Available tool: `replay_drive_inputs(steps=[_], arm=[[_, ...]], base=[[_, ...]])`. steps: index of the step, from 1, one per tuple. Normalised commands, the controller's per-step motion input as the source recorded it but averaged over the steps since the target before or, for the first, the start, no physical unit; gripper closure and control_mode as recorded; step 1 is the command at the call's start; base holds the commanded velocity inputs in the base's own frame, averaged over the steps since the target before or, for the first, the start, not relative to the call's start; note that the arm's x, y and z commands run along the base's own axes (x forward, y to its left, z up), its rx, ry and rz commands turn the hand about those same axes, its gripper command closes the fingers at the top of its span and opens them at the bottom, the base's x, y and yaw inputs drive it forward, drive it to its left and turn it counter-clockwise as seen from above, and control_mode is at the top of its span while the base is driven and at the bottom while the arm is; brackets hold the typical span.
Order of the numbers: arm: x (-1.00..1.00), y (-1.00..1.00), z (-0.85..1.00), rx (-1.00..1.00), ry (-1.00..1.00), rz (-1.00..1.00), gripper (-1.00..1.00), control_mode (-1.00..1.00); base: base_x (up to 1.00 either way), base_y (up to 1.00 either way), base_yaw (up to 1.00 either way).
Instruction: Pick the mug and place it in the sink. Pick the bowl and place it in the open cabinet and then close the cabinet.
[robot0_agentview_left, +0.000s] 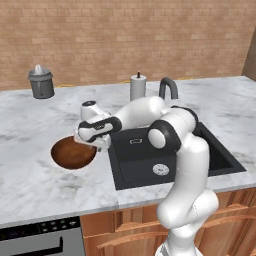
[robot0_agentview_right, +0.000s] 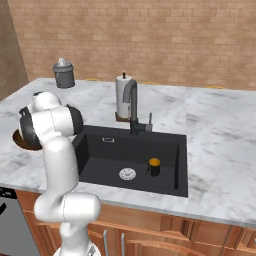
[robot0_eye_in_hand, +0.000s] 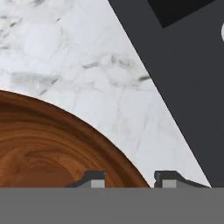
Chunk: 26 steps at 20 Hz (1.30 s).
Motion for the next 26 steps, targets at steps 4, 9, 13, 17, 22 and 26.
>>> replay_drive_inputs(steps=[4,9,13,17,22,26], arm=[[-0.47,0.02,0.65,-0.01,-0.26,0.0,1.0,-1.0],[-0.83,-0.17,0.86,0.07,-0.36,-0.02,1.0,-1.0],[-0.79,-0.48,0.73,0.25,-0.1,-0.12,1.0,-1.0],[-0.21,-0.86,0.45,0.29,0.2,-0.26,1.0,-1.0],[0.0,-0.76,0.31,0.12,0.4,-0.29,1.0,-1.0],[-0.02,-0.26,0.2,0.06,0.5,-0.1,1.0,-1.0]], base=[[0.0,0.0,0.0],[0.0,0.0,0.0],[0.0,0.0,0.0],[0.0,0.0,0.0],[0.0,0.0,0.0],[0.0,0.0,0.0]])
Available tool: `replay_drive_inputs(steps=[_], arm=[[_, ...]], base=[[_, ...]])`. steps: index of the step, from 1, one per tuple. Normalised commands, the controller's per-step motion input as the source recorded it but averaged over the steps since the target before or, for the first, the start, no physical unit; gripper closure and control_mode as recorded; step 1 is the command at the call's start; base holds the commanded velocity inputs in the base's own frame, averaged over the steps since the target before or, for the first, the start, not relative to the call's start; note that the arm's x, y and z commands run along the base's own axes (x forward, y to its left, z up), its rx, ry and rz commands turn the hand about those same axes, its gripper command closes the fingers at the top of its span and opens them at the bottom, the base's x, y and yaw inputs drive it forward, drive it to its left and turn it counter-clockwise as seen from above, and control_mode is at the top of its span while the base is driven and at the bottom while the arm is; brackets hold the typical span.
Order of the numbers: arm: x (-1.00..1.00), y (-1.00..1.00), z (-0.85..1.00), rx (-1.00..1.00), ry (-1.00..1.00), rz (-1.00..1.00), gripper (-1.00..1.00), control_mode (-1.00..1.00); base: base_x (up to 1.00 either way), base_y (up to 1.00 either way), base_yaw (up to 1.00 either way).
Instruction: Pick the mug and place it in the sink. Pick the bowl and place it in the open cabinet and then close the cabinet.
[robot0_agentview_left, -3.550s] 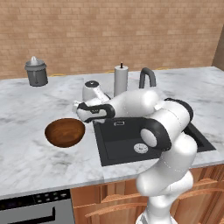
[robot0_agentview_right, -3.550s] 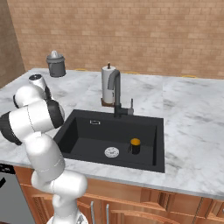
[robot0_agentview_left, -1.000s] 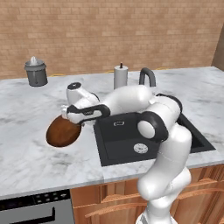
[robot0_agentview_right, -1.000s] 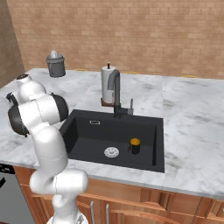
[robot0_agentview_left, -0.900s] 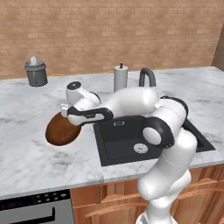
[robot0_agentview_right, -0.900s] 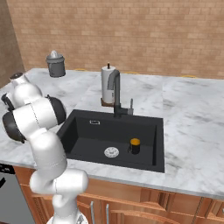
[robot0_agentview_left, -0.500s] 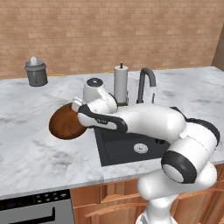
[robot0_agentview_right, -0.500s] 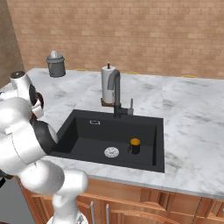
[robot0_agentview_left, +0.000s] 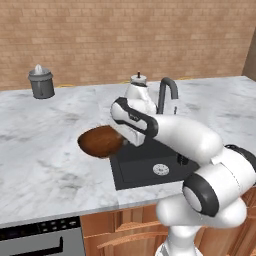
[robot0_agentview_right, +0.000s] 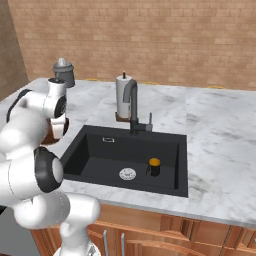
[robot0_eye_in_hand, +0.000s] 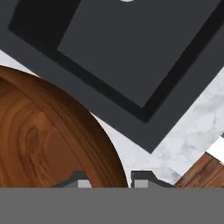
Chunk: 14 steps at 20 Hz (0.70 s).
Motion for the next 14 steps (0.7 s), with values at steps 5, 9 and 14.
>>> replay_drive_inputs(steps=[5,9,14], arm=[[-0.36,-0.17,0.26,0.1,0.3,-0.03,1.0,-1.0],[-0.07,-0.2,0.0,0.04,-0.09,0.0,1.0,-1.0],[-0.3,-0.17,0.0,-0.01,-0.26,0.04,1.0,-1.0]], base=[[0.0,0.0,0.0],[0.0,0.0,0.0],[0.0,0.0,0.0]])
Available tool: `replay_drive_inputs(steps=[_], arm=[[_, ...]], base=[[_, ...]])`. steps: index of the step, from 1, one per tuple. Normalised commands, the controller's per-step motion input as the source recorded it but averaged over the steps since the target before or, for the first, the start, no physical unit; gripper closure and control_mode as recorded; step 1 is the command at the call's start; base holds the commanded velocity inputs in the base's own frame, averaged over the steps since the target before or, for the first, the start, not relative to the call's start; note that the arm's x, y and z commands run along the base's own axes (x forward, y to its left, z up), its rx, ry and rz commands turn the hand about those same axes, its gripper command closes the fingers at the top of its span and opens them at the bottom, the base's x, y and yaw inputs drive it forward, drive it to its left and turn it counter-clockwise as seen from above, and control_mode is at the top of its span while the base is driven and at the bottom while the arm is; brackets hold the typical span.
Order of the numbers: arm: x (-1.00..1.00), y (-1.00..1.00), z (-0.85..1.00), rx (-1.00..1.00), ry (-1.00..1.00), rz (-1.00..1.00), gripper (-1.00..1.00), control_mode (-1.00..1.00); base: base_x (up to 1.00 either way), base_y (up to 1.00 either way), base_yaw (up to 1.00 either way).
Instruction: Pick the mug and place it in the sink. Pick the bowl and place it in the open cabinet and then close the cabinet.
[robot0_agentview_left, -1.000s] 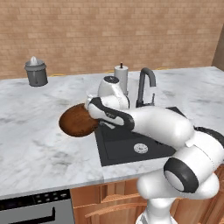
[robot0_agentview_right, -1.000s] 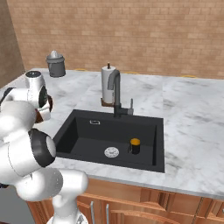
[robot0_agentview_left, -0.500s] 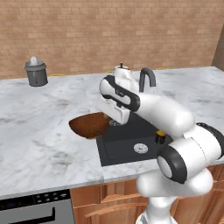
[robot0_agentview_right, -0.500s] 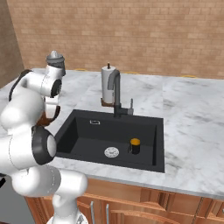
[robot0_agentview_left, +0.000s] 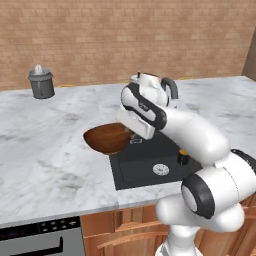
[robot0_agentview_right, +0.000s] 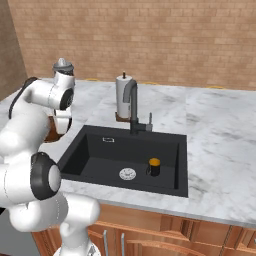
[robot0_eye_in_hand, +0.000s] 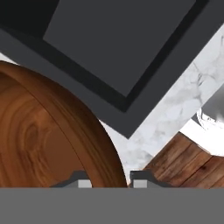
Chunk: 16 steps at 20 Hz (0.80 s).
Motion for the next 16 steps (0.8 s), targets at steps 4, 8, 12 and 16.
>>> replay_drive_inputs(steps=[4,8,12,16], arm=[[-0.39,-0.48,0.0,0.04,-0.07,0.04,1.0,-1.0],[-0.66,-0.63,0.14,0.07,0.0,0.02,1.0,-1.0],[-0.7,-0.6,0.39,0.1,0.0,0.04,1.0,-1.0],[-0.46,-0.66,0.29,0.05,-0.02,0.07,1.0,-1.0]], base=[[0.0,0.0,0.0],[0.0,0.0,0.0],[0.0,0.0,0.0],[0.0,0.0,0.0]])
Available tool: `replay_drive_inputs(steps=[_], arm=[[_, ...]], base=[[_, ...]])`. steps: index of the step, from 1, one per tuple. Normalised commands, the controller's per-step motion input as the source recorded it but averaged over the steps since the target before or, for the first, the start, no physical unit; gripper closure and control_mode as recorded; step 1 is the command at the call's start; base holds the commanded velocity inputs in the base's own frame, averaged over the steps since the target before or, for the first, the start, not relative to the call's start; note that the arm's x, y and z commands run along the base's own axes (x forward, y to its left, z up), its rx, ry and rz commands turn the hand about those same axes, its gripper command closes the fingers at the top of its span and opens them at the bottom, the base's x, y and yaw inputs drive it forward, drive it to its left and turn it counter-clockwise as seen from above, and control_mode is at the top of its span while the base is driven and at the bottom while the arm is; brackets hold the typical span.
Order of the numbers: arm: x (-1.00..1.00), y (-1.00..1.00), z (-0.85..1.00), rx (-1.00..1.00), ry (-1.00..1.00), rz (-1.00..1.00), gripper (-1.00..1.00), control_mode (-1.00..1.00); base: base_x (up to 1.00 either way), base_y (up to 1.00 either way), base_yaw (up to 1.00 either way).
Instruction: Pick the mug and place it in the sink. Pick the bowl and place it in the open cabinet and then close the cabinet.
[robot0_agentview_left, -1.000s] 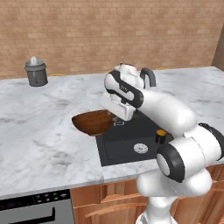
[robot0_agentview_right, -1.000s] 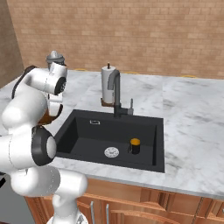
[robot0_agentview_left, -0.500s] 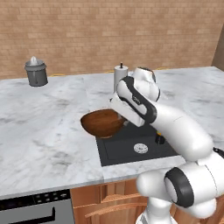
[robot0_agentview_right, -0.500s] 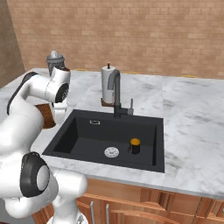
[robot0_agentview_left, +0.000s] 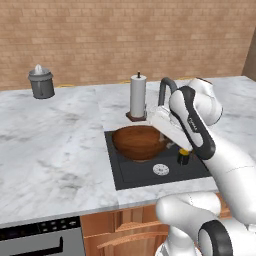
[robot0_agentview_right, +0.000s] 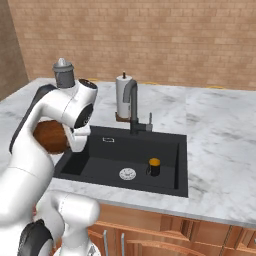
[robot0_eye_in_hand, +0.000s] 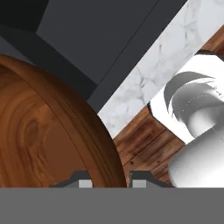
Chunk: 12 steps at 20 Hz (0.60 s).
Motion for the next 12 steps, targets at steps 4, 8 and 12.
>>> replay_drive_inputs(steps=[4,8,12], arm=[[-0.18,-0.72,0.08,0.0,-0.1,0.03,1.0,-1.0],[-0.2,-0.72,0.08,0.0,-0.07,0.0,1.0,-1.0],[-0.19,-0.65,0.06,0.0,-0.02,0.0,1.0,-1.0]], base=[[0.0,0.0,0.0],[0.0,0.0,0.0],[0.0,0.0,0.0]])
